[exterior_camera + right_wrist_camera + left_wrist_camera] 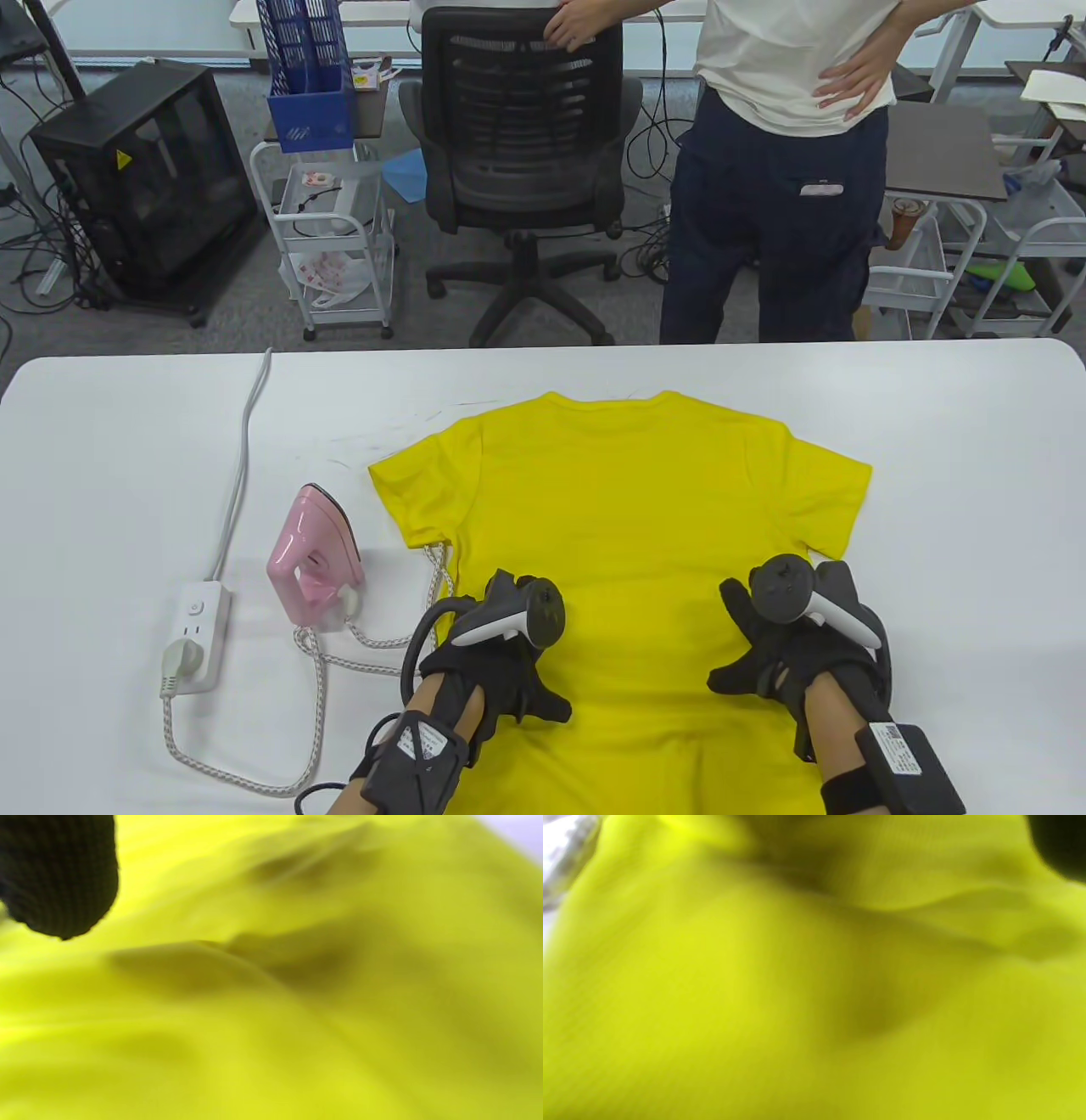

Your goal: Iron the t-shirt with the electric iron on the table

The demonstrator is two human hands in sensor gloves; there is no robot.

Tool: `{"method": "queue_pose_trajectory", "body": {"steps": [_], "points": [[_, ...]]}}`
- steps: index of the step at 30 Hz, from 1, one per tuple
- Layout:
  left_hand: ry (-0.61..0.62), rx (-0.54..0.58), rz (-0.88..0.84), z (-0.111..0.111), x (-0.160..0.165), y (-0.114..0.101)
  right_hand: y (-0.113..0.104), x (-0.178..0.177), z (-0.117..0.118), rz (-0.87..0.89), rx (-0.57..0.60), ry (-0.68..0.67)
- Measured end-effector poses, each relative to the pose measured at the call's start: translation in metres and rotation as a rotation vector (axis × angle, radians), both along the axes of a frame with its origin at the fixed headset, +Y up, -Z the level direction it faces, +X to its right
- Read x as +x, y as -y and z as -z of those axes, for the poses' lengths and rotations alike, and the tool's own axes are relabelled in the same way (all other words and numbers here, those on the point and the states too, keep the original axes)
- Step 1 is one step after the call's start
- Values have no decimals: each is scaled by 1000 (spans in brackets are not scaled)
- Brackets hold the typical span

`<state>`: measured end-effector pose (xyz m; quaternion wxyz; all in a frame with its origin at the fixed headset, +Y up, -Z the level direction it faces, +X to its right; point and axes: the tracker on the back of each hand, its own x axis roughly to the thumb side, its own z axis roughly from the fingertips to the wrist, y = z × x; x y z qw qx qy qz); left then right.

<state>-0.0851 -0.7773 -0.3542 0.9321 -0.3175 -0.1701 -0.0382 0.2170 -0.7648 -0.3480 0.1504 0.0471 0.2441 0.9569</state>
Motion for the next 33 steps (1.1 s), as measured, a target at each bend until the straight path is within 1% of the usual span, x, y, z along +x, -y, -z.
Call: {"method": "queue_pose_trajectory", "body": {"steps": [1,2,4,6,7,8,9,10,12,18,22,23,24,26,27,28,29,30,31,33], "points": [[-11,-11,-4,0,2,1,3,-7,0,6,3,-6],[-24,-19,5,-1,3,3,7,-11,0,-2,-22,-19],[-26,-30,31,-2,3,9,14,-13,-1,-32,-41,-33],[-20,-22,60,-3,1,12,22,-10,-2,-44,-68,-26],[-24,-16,17,-2,0,13,28,-6,-4,-58,-82,-11],[-29,-31,16,-3,0,14,32,-1,-4,-47,-113,-25],[-24,-42,29,-3,0,14,33,0,-5,-6,-118,-18],[-23,-35,25,-3,-1,14,34,2,-7,7,-96,10],[-24,-39,16,-3,-1,14,35,5,-7,-6,-100,-13],[-27,-35,-8,-4,-4,16,35,6,-8,19,-101,-9],[-23,6,-48,-3,-8,11,27,6,-8,64,-19,-8],[-34,33,-75,-3,-10,7,24,6,-8,88,10,-7],[-63,81,-116,-2,-14,0,19,4,-8,118,64,-5],[-137,224,-232,-1,-27,-22,11,0,-9,104,139,-19],[-178,295,-327,-1,-37,-36,7,-3,-10,98,176,-26],[-201,329,-375,-2,-43,-44,6,-4,-10,102,187,-29],[-253,388,-478,-3,-58,-60,5,-7,-10,111,194,-30],[-280,409,-524,-3,-67,-69,5,-8,-10,111,198,-28],[-329,445,-583,-5,-83,-83,5,-9,-10,112,205,-28],[-425,526,-694,-8,-111,-102,8,-9,-11,116,204,-21]]}}
